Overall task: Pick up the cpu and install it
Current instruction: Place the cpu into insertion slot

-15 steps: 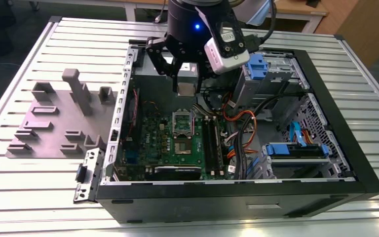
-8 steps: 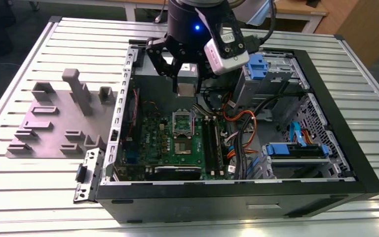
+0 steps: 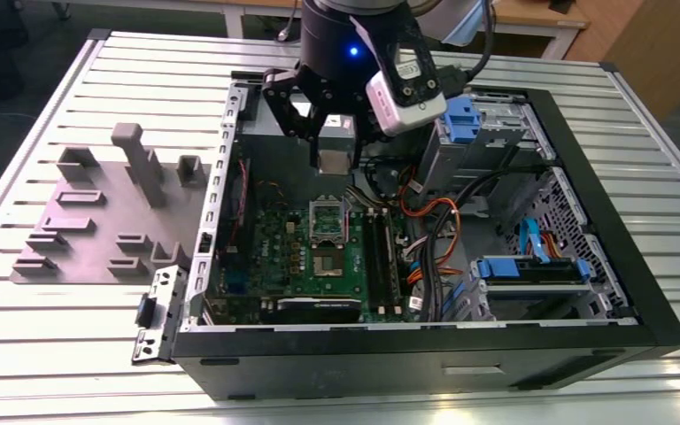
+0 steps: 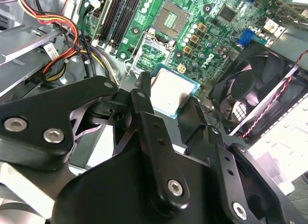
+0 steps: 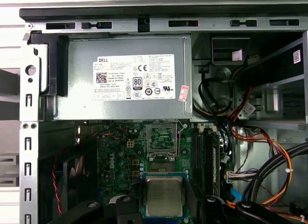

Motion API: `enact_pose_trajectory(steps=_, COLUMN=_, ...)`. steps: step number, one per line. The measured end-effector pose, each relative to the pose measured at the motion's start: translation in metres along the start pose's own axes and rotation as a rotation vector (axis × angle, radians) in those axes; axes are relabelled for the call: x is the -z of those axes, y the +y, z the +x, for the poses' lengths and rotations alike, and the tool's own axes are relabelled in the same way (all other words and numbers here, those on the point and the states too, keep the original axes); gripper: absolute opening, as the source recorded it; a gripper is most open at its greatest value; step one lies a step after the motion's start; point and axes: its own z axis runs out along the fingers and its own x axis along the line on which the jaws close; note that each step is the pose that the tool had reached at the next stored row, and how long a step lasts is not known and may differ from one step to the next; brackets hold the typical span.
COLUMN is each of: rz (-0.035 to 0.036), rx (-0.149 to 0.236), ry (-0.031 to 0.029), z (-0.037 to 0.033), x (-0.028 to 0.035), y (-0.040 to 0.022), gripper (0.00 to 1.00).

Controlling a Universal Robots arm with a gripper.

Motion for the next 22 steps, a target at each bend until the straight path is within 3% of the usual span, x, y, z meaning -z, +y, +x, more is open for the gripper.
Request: enact_pose_trajectory(steps=22, rz=0.0000, rx=0.000, ry=0.0000, z=0.0000, x=-0.0052, y=-0.0004, gripper=0.47)
